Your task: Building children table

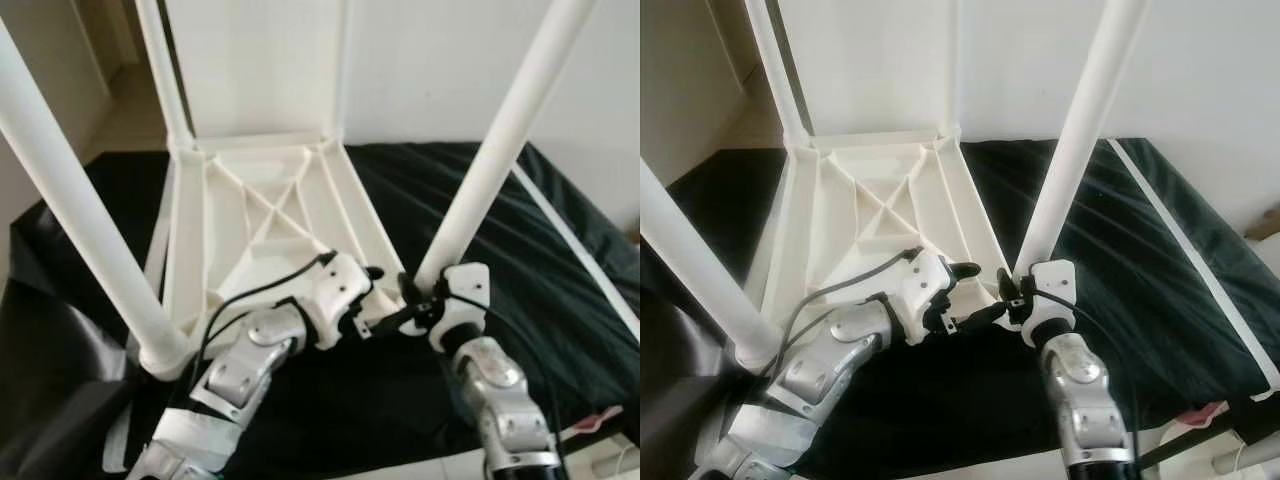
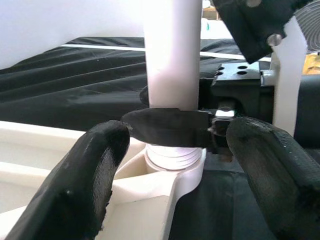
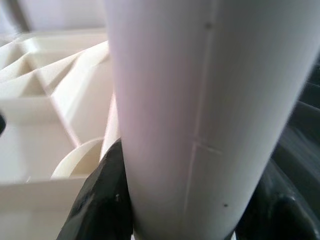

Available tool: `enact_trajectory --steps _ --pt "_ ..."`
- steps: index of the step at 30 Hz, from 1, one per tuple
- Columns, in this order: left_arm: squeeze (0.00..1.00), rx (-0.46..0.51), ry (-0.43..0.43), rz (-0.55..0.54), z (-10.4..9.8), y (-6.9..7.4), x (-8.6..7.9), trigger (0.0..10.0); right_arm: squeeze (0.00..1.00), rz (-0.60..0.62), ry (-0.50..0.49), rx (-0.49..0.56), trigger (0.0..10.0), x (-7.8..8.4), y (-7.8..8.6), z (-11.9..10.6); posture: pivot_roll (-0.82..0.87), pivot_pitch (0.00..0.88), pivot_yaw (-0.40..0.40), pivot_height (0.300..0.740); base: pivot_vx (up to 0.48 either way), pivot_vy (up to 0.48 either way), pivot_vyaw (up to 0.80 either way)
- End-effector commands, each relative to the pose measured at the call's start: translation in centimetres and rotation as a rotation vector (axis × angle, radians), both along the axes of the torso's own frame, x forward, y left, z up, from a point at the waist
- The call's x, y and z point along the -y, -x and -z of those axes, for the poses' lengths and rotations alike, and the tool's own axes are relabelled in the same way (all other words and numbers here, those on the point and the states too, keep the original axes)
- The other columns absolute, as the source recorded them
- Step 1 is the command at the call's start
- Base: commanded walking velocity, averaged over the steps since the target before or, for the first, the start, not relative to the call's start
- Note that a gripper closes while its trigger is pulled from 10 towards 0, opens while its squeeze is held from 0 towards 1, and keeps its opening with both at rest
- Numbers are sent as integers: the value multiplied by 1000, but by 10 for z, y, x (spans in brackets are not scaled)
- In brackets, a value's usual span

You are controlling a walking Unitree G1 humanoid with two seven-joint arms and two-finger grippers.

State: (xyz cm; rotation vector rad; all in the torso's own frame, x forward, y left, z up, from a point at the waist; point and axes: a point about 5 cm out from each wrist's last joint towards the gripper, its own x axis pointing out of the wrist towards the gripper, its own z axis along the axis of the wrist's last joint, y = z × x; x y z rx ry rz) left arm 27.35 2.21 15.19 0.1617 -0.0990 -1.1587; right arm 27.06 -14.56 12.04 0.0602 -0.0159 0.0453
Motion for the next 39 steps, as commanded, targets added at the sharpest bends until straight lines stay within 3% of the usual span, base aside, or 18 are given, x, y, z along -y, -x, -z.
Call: enact_trajectory --steps 1,5,17,18,19,20,22,23,29,31,34,37,39 --pt "0 -6 -6 64 -1 5 3 10000 0 118 -73 -90 10000 2 4 15 -59 0 -22 740 0 0 0" --pt "0 -7 -5 65 -1 6 3 10000 0 87 -76 -85 10000 -10 5 13 -56 0 -25 740 0 0 0" --pt "0 4 2 55 -2 3 5 10000 0 57 -86 -61 10000 -16 3 7 -44 0 -38 740 0 0 0" --pt "0 6 4 53 -2 3 6 10000 71 58 -90 -53 10000 -16 3 5 -39 0 -41 740 0 0 0" --pt "0 6 4 53 -2 3 6 10000 71 58 -90 -53 10000 -16 3 5 -39 0 -41 740 0 0 0" --pt "0 6 5 51 -2 3 6 10000 325 60 -93 -48 10000 -16 3 5 -39 0 -41 740 0 0 0" --pt "0 6 5 51 -2 3 6 10000 325 60 -93 -48 10000 -16 3 5 -39 0 -41 740 0 0 0" --pt "0 5 2 47 -1 5 4 10000 1000 40 -97 -29 10000 -16 3 2 -33 0 -45 740 0 0 0" --pt "0 8 -6 27 1 4 0 10000 1000 -4 -92 29 10000 -9 3 -5 -20 0 -54 740 0 0 0" --pt "0 22 -10 0 1 2 -1 10000 1000 -50 -68 56 10000 5 6 -6 -15 0 -59 740 0 0 0" --pt "0 25 -14 -9 1 1 -2 10000 1000 -63 -67 58 10000 10 8 -6 -15 0 -59 740 0 0 0" --pt "0 25 -33 -6 5 5 -7 10000 984 -160 -42 34 10000 25 13 -5 -7 0 -67 740 0 0 0" --pt "0 25 -33 -6 5 5 -7 10000 984 -160 -42 34 10000 25 13 -5 -7 0 -67 740 0 0 0"
